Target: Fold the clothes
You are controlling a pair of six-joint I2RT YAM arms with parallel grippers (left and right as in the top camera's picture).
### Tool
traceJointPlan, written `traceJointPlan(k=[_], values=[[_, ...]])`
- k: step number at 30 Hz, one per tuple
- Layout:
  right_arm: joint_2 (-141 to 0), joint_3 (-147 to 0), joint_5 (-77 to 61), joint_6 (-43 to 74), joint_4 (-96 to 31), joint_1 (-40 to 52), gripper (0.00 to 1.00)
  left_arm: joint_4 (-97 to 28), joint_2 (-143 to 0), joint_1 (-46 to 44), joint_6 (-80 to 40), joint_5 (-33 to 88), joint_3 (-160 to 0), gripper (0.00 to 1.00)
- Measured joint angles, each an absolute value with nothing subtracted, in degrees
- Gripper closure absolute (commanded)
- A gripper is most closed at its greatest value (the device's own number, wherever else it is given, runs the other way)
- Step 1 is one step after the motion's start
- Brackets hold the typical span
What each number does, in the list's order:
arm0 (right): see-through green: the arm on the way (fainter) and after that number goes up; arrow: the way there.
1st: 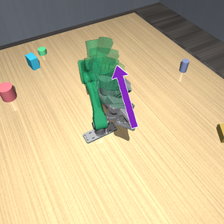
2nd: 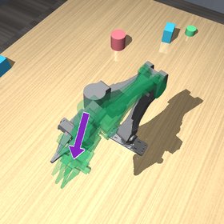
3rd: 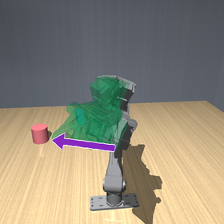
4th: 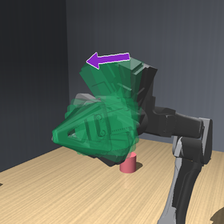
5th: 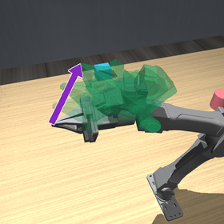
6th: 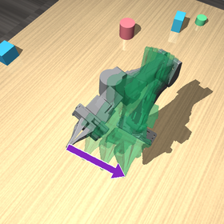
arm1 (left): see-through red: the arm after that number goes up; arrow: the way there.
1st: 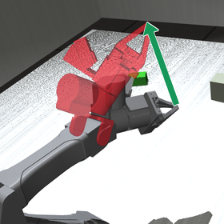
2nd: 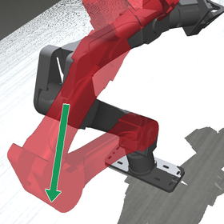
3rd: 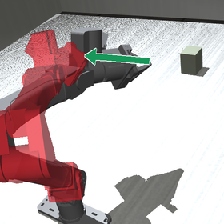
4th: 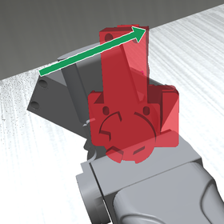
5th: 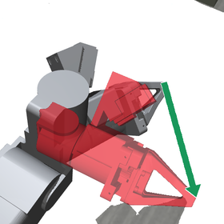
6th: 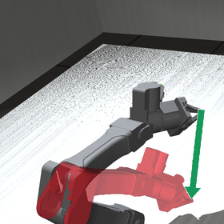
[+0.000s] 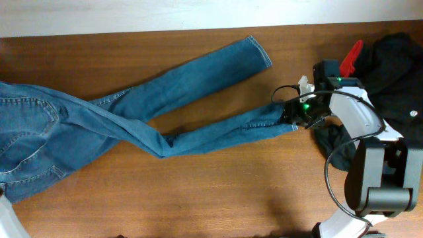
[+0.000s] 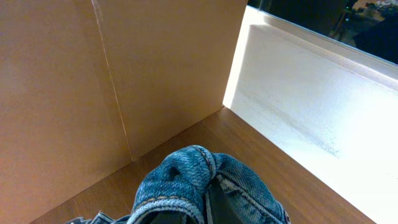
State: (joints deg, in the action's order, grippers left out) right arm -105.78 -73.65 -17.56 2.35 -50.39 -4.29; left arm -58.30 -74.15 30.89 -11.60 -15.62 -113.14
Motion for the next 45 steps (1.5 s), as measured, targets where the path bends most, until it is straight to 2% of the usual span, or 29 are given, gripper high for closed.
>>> traceJointPlan(k=[14,19,23,24,27,28,35,41,45], values=[[-107.9,-72.9,-15.2,4.3,-44.1,-4.3,0.41,-58.5,-74.2,30.9,-11.6,-14.0,-113.1,1.0],[-107.9,-72.9,-15.3,4.6,-44.9,-4.2,0.51,-58.5,-74.2,30.9,-11.6,-13.9,-113.1,1.0],[-108.0,-72.7,-15.5,5.4,-46.1,-3.5,0.55,-58.5,-74.2,30.9,-11.6,-13.9,-113.1,1.0],[-108.0,-72.6,-15.5,5.7,-46.0,-3.2,0.58,-58.5,-74.2,30.9,-11.6,-13.9,-113.1,1.0],[-108.0,-71.8,-15.6,6.8,-46.0,-2.0,0.89,-58.5,-74.2,30.9,-11.6,-13.9,-113.1,1.0],[-108.1,-71.8,-15.5,7.0,-46.0,-1.7,0.96,-58.5,-74.2,30.9,-11.6,-13.9,-113.1,1.0],[-108.0,-75.5,-15.6,7.5,-50.3,-2.4,0.96,-58.5,-74.2,30.9,-11.6,-13.9,-113.1,1.0],[-102.7,-95.5,-15.9,7.4,-62.1,-8.7,0.96,-58.6,-74.3,30.9,-11.6,-13.7,-113.1,1.0],[-98.9,-100.0,-15.9,7.0,-65.0,-10.7,0.96,-58.5,-74.4,30.9,-11.6,-13.5,-113.1,1.0]])
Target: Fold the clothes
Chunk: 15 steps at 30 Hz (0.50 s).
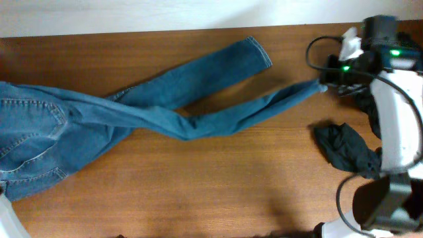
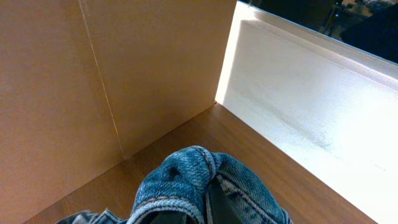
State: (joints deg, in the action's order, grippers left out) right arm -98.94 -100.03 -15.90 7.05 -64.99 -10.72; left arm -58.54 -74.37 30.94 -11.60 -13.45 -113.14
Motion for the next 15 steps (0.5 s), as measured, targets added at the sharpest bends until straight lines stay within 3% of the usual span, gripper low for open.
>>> traceJointPlan(k=[10,15], values=[[-102.3,-99.3,-17.0,3.5,-66.0,-11.4,0.96,-58.3,-74.4,30.9,-11.6,-13.5,-113.1,1.0],[-102.1,-111.9,-22.0,3.6,-64.9,-20.4,0.96,-57.6,-74.5,30.9,-11.6,-13.5,-113.1,1.0]])
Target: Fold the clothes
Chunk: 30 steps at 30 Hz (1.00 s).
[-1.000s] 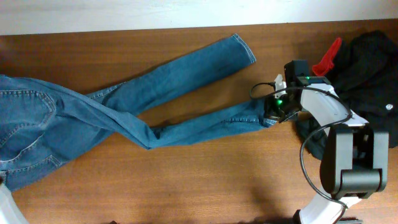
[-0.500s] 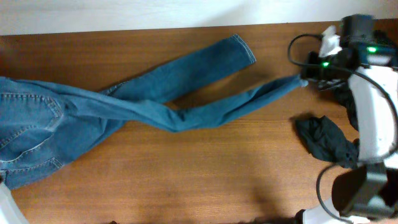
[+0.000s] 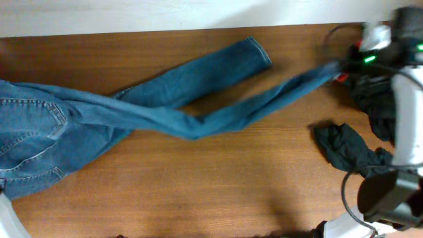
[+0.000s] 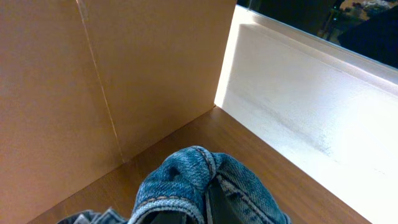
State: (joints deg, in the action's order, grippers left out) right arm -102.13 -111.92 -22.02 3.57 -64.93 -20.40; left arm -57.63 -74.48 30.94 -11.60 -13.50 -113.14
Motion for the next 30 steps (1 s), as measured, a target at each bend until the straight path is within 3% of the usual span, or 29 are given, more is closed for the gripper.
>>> traceJointPlan(k=[5,10,16,30], values=[[-99.9,-128.9,-24.2,9.2,-66.6,-37.8,0.96,-57.6,-74.6,30.9,-11.6,-13.9,-113.1,1.0],[-97.4,-132.1,-28.9,12.4,-69.3,-45.3,0.96,-57.4,-75.5,30.9,-11.9,-13.4,-113.2,1.0],[-98.9,-132.1,-36.6,10.8,-68.0,-42.2,0.96,-56.4,-77.2,31.0,-11.5,-10.7,-113.2,1.0],[-99.0,-132.1,-32.8,7.5,-68.1,-33.8,0.96,-59.6,-73.9,31.6,-11.2,-17.9,-113.2,1.0]])
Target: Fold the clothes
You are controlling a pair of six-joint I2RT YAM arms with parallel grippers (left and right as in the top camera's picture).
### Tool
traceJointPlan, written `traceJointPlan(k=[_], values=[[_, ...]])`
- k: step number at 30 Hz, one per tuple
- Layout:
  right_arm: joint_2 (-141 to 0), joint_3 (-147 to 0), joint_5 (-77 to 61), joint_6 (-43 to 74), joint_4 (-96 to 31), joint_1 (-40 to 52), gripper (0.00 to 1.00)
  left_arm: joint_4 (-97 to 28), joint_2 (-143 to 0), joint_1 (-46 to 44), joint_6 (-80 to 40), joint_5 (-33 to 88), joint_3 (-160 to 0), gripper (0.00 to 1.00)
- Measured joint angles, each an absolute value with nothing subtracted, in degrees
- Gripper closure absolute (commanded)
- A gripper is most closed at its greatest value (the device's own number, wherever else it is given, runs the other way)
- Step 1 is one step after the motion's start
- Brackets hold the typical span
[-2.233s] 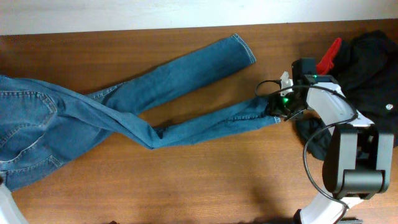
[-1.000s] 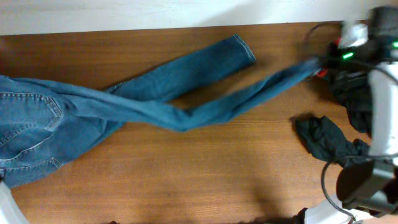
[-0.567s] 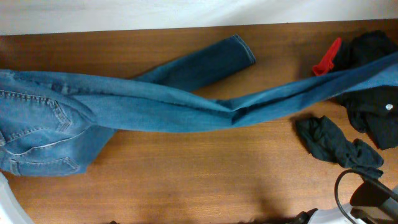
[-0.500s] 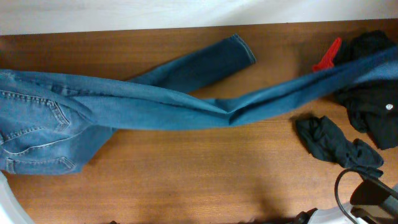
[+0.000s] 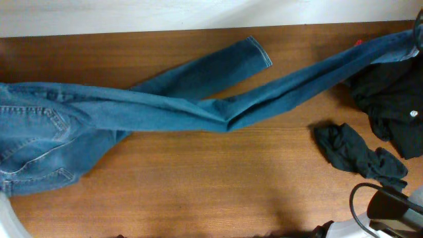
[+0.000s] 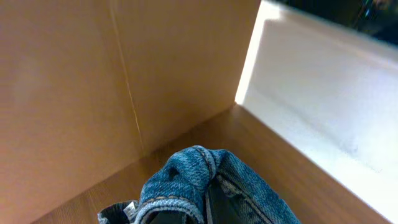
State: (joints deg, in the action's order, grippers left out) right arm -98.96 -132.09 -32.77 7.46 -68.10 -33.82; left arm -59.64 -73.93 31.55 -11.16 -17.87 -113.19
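A pair of blue jeans (image 5: 165,109) lies stretched across the wooden table (image 5: 198,192), waist (image 5: 33,145) at the left. One leg rests flat, its hem (image 5: 258,53) at the back. The other leg (image 5: 330,66) is pulled taut to the top right edge, where only a dark sliver of my right gripper (image 5: 419,33) shows at its end. In the left wrist view, bunched denim (image 6: 186,174) covers my left gripper (image 6: 208,208), which is shut on the waistband.
A black garment (image 5: 390,99) lies heaped at the right edge, and a dark crumpled cloth (image 5: 357,155) sits in front of it. The right arm's base (image 5: 396,211) is at the bottom right. A cardboard wall (image 6: 74,81) and a white ledge (image 6: 323,87) stand beyond the left gripper.
The right gripper has gone further right, almost out of the overhead view, with the leg end in it. The leg is now straighter and tauter. The waist end shifted slightly.
The right gripper was at the hem of the nearer leg, which lay bent across the other. Then it held the hem lifted toward the back right, then further right. Now the leg is stretched out to the edge. The left gripper kept its hold on the waistband throughout.
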Motion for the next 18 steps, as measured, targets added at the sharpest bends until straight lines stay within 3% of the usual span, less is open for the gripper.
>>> traceJointPlan(k=[18], values=[[-99.0,-132.1,-26.8,5.8,-68.9,-31.1,0.96,-60.9,-68.4,31.6,-11.1,-17.0,-113.9,1.0]])
